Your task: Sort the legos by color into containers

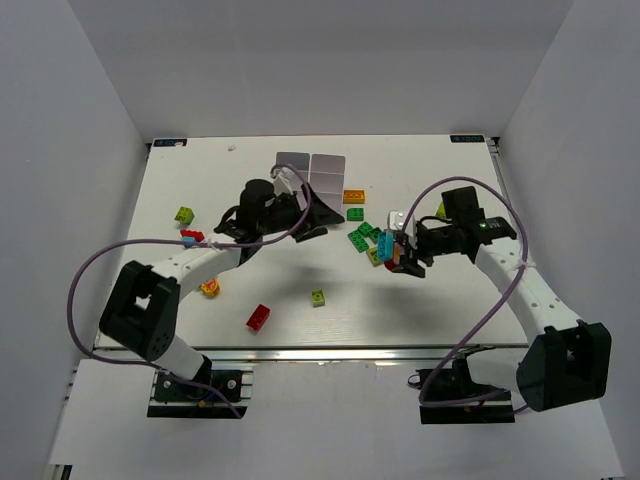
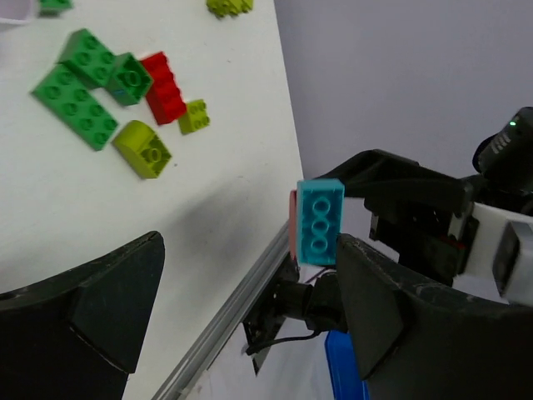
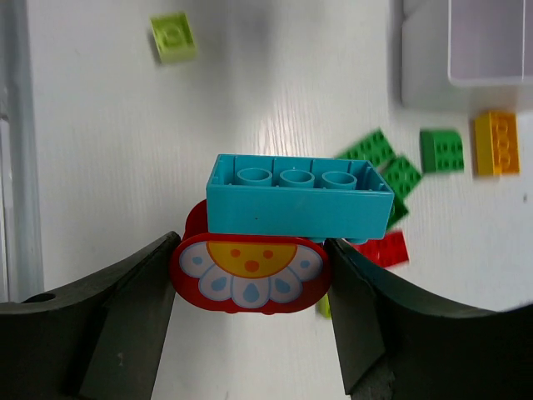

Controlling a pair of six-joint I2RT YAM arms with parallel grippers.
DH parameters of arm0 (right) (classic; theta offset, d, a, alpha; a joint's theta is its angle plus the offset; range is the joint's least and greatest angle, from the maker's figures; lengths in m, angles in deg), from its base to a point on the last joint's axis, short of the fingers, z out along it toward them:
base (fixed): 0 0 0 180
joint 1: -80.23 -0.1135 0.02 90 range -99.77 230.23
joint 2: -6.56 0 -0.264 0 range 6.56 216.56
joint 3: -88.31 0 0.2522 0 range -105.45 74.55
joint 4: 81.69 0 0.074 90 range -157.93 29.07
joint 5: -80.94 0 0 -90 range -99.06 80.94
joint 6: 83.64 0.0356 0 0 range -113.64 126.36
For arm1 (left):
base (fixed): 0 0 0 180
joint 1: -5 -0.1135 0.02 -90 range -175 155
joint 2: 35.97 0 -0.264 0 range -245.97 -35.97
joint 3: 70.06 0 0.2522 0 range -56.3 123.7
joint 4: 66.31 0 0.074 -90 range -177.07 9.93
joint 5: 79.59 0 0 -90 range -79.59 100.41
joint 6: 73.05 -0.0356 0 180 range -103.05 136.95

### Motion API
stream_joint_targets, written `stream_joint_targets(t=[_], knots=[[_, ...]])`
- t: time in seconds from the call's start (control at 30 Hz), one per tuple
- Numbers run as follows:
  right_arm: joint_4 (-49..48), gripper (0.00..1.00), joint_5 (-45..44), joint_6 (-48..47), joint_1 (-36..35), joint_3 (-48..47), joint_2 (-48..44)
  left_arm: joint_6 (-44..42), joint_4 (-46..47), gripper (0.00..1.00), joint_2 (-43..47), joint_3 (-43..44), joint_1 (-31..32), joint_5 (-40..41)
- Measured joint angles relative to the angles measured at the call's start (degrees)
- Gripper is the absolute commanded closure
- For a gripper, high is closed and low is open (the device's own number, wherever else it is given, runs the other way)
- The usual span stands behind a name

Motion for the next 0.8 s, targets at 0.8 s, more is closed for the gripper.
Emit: stream_joint_targets(t=[0.8], knots=[[-16.39, 0.94, -6.27, 21.9, -13.51, -2.16, 1.68, 1.29, 3.72, 0.23, -7.85, 7.23, 7.19, -2.86]])
